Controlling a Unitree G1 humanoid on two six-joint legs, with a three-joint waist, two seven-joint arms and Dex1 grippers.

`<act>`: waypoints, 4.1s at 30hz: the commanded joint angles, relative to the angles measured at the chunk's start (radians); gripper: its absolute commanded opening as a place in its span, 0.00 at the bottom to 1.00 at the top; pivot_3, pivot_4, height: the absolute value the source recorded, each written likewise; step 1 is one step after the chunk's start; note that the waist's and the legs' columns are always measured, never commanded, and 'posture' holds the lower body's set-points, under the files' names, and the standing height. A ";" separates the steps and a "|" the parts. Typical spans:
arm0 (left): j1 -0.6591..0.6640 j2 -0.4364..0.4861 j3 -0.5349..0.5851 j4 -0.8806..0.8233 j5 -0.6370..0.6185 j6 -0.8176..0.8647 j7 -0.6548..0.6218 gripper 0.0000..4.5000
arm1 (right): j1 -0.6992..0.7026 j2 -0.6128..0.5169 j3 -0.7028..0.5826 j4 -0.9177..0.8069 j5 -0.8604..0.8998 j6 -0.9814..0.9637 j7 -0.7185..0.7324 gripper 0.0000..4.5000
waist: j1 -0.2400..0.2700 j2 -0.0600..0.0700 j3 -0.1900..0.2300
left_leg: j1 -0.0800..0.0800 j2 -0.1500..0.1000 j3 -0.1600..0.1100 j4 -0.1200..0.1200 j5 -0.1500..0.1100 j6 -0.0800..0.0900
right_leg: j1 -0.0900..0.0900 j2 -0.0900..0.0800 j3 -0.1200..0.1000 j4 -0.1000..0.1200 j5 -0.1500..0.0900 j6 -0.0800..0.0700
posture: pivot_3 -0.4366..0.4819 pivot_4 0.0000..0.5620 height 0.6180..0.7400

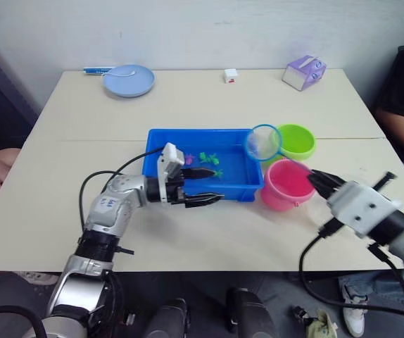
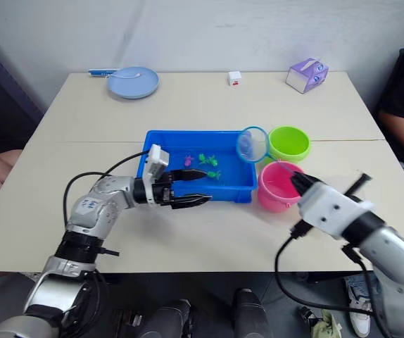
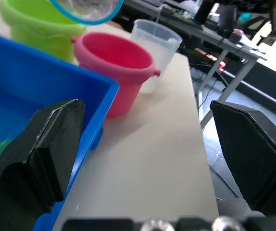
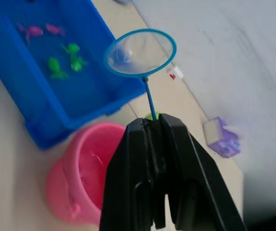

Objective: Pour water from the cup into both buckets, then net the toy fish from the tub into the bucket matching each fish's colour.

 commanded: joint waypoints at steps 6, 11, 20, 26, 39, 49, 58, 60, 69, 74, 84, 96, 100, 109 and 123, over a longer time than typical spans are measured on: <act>0.114 0.135 0.147 -0.138 -0.017 0.040 0.077 1.00 | -0.200 -0.011 0.238 0.142 -0.017 0.096 -0.005 0.17 | 0.004 0.000 0.000 | -0.002 -0.002 -0.002 0.000 0.000 0.000 | 0.000 -0.002 -0.002 -0.001 0.000 0.000 | 0.48 0.27 1.00; 0.191 0.178 0.208 -0.229 -0.035 0.073 0.130 1.00 | -0.322 -0.017 0.374 0.319 -0.095 -0.015 -0.007 0.17 | 0.001 0.000 0.000 | -0.001 -0.001 -0.001 -0.001 0.000 0.000 | -0.001 -0.001 -0.002 -0.001 0.000 0.000 | 0.48 0.27 1.00; 0.241 0.191 0.247 -0.295 -0.045 0.096 0.177 1.00 | -0.432 -0.002 0.486 0.511 -0.173 -0.169 0.000 0.17 | 0.001 0.000 0.000 | -0.002 -0.001 -0.001 -0.001 0.000 0.000 | -0.001 -0.001 -0.003 -0.001 0.000 0.000 | 0.48 0.27 1.00; 0.247 0.196 0.252 -0.296 -0.047 0.096 0.187 1.00 | -0.481 -0.006 0.537 0.611 -0.235 -0.263 0.008 0.17 | 0.000 0.000 0.000 | -0.002 -0.001 -0.001 -0.001 0.000 0.000 | -0.001 -0.001 -0.003 -0.001 0.000 0.000 | 0.48 0.27 1.00; 0.237 0.185 0.246 -0.285 -0.044 0.086 0.197 1.00 | -0.476 0.104 0.512 0.610 -0.105 -0.195 0.089 0.17 | -0.002 0.000 0.000 | -0.002 0.000 -0.002 -0.001 0.000 0.000 | -0.001 -0.001 -0.003 -0.001 0.000 0.000 | 0.48 0.27 1.00; 0.218 0.172 0.237 -0.267 -0.066 0.089 0.178 1.00 | -0.410 0.179 0.352 0.431 0.160 0.174 0.094 0.17 | 0.002 0.000 0.000 | -0.002 0.000 -0.002 -0.001 0.000 0.000 | -0.001 -0.001 -0.003 0.000 0.000 0.000 | 0.48 0.27 1.00; 0.117 0.127 0.153 -0.240 -0.109 0.114 0.088 1.00 | -0.278 0.192 0.116 0.120 0.353 0.413 -0.001 0.17 | 0.006 0.000 0.000 | -0.002 -0.001 -0.002 -0.001 0.000 0.000 | -0.001 -0.001 -0.004 -0.001 0.000 0.000 | 0.48 0.27 1.00; 0.082 0.110 0.122 -0.217 -0.107 0.110 0.062 1.00 | -0.227 0.180 0.051 0.046 0.375 0.442 -0.014 0.17 | 0.006 0.000 0.000 | -0.003 -0.001 -0.003 -0.001 0.000 0.000 | -0.001 -0.001 -0.004 -0.001 0.000 0.000 | 0.48 0.27 1.00; -0.099 -0.035 -0.023 -0.040 -0.075 0.050 -0.056 1.00 | 0.114 0.136 -0.430 -0.274 0.519 0.536 -0.057 0.17 | 0.011 0.000 0.000 | -0.003 -0.002 -0.003 -0.001 0.000 0.001 | 0.000 -0.002 -0.005 -0.001 0.000 0.000 | 0.48 0.27 1.00; -0.136 -0.089 -0.057 0.013 -0.065 0.026 -0.088 1.00 | 0.283 0.077 -0.502 -0.279 0.470 0.408 -0.096 0.17 | 0.001 0.001 0.000 | -0.001 -0.001 0.000 -0.002 0.000 0.001 | 0.001 -0.001 -0.001 0.000 0.001 0.001 | 0.48 0.27 1.00; -0.176 -0.121 -0.063 0.099 -0.032 -0.015 -0.128 1.00 | 0.595 -0.207 -0.340 -0.187 -0.230 -0.092 -0.138 0.17 | 0.008 0.001 0.000 | -0.001 -0.002 0.001 -0.001 0.000 0.001 | 0.000 -0.001 0.000 -0.001 0.000 0.001 | 0.48 0.27 1.00; -0.151 -0.114 -0.043 0.081 -0.023 -0.023 -0.107 1.00 | 0.612 -0.240 -0.407 0.028 -0.498 -0.492 -0.154 0.17 | 0.009 0.000 0.000 | 0.000 -0.002 0.001 -0.001 0.000 0.001 | 0.000 0.000 0.000 -0.001 0.001 0.001 | 0.48 0.27 1.00; -0.144 -0.108 -0.041 0.075 -0.026 -0.021 -0.104 1.00 | 0.598 -0.245 -0.382 0.051 -0.486 -0.581 -0.116 0.17 | 0.008 0.000 0.000 | 0.000 -0.002 0.001 -0.001 0.000 0.001 | 0.001 0.000 0.001 -0.001 0.001 0.001 | 0.48 0.27 1.00; -0.137 -0.108 -0.034 0.067 -0.025 -0.022 -0.091 1.00 | 0.498 -0.252 -0.415 0.112 -0.567 -0.691 -0.125 0.17 | 0.009 0.000 0.000 | 0.000 -0.002 0.001 0.000 0.000 0.001 | 0.001 0.000 0.000 -0.001 0.001 0.001 | 0.48 0.27 1.00; -0.099 -0.060 -0.001 0.062 0.003 -0.035 -0.047 1.00 | 0.194 -0.049 -0.219 0.019 -0.166 -0.294 -0.040 0.17 | -0.001 0.001 0.000 | 0.000 0.000 0.001 -0.001 0.000 0.000 | 0.001 0.001 0.001 -0.001 0.001 0.001 | 0.48 0.27 1.00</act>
